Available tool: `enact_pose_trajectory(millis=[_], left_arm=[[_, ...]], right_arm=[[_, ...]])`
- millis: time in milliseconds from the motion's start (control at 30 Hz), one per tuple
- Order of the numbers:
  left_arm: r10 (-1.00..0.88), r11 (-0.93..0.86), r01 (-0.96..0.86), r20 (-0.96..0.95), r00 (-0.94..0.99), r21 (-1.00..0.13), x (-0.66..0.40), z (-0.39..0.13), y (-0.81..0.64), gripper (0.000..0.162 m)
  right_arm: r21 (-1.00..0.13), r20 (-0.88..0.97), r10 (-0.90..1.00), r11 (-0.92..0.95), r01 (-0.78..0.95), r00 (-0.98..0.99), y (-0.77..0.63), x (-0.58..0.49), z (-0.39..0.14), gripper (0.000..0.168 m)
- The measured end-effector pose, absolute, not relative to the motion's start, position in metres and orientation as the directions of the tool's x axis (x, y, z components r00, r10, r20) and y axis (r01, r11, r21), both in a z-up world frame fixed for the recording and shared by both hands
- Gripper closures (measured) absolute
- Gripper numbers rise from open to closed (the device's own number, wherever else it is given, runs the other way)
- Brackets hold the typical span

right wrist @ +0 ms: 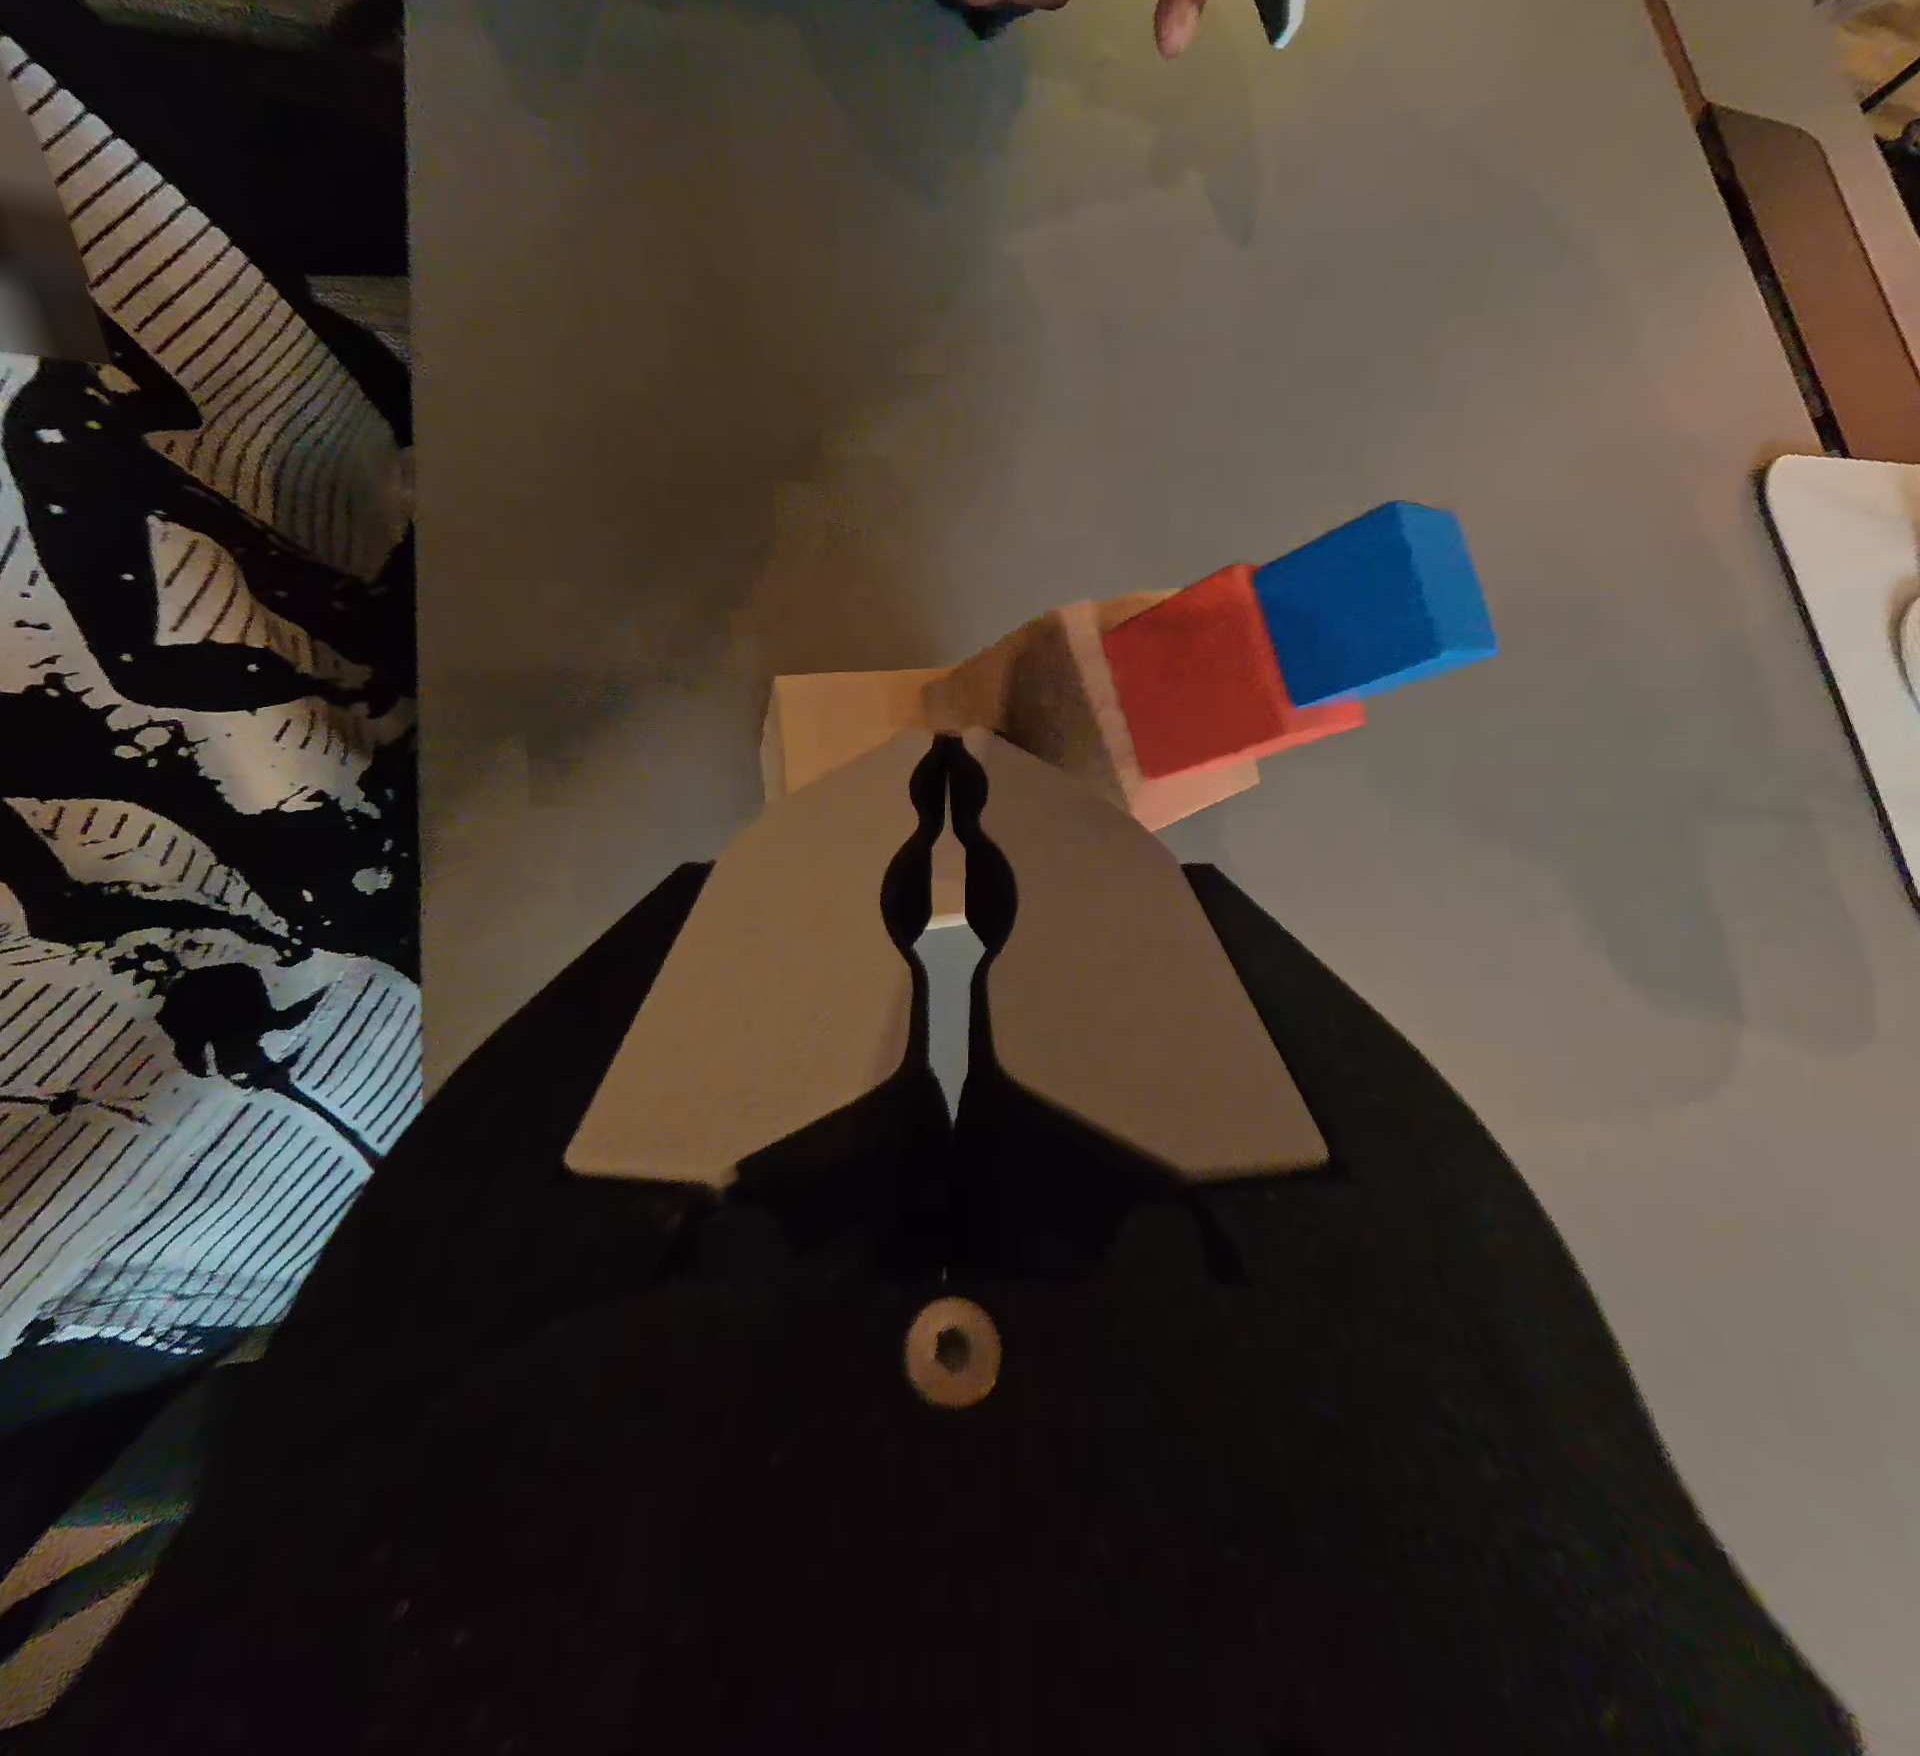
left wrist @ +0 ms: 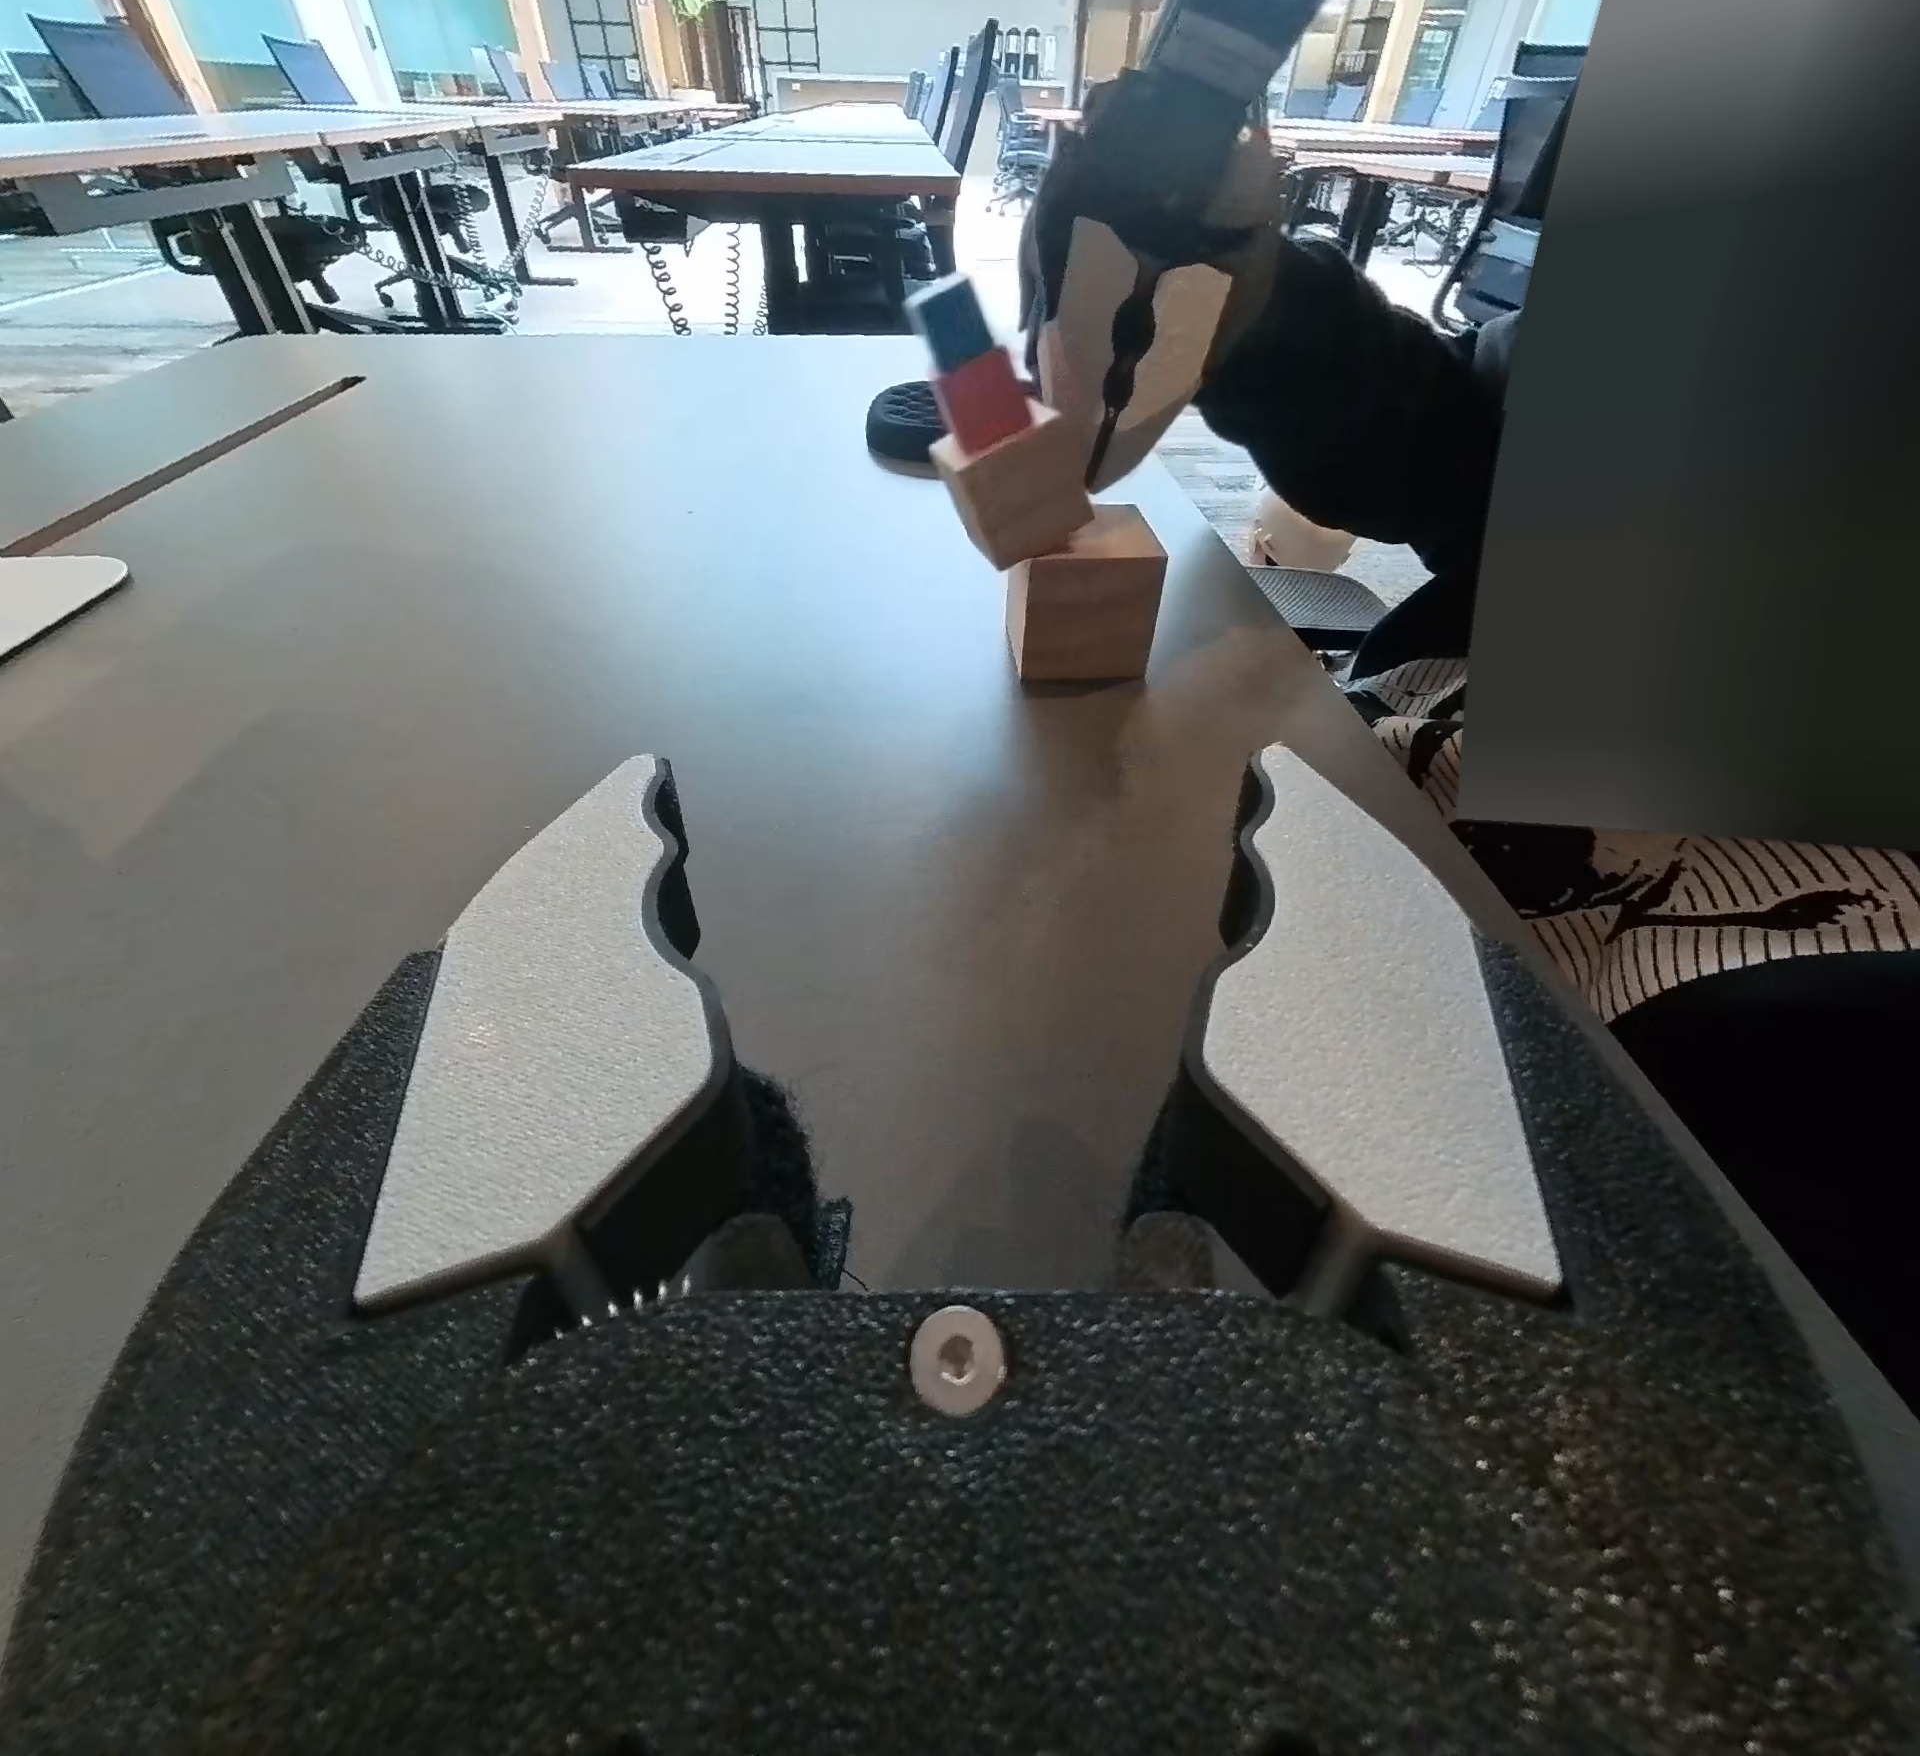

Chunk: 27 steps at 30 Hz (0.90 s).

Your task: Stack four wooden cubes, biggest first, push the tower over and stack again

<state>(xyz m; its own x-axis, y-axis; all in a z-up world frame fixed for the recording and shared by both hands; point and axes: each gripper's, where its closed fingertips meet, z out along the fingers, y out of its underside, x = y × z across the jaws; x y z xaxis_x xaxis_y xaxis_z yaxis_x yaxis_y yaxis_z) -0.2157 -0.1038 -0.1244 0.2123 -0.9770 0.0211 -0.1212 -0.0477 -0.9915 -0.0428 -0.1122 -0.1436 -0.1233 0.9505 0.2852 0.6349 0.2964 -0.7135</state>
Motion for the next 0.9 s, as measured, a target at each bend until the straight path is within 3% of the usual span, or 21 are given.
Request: enact_pose_trajectory(millis=[567,667,900], left_arm=[[-0.977,-0.049,-0.125,0.022,0.210,-0.991,-0.215,-0.125,-0.104,0.062],[-0.977,-0.052,-0.122,0.025,0.212,-0.991,-0.215,-0.125,-0.104,0.062],[-0.975,-0.054,-0.118,0.028,0.219,-0.992,-0.216,-0.124,-0.103,0.062]], right_arm=[[-0.703,0.321,0.944,0.293,0.649,-0.079,-0.093,-0.029,-0.136,0.161],[-0.740,0.287,0.958,0.236,0.630,-0.022,-0.083,-0.014,-0.129,0.145],[-0.868,0.166,0.983,0.105,0.486,0.084,-0.054,0.034,-0.099,0.070]])
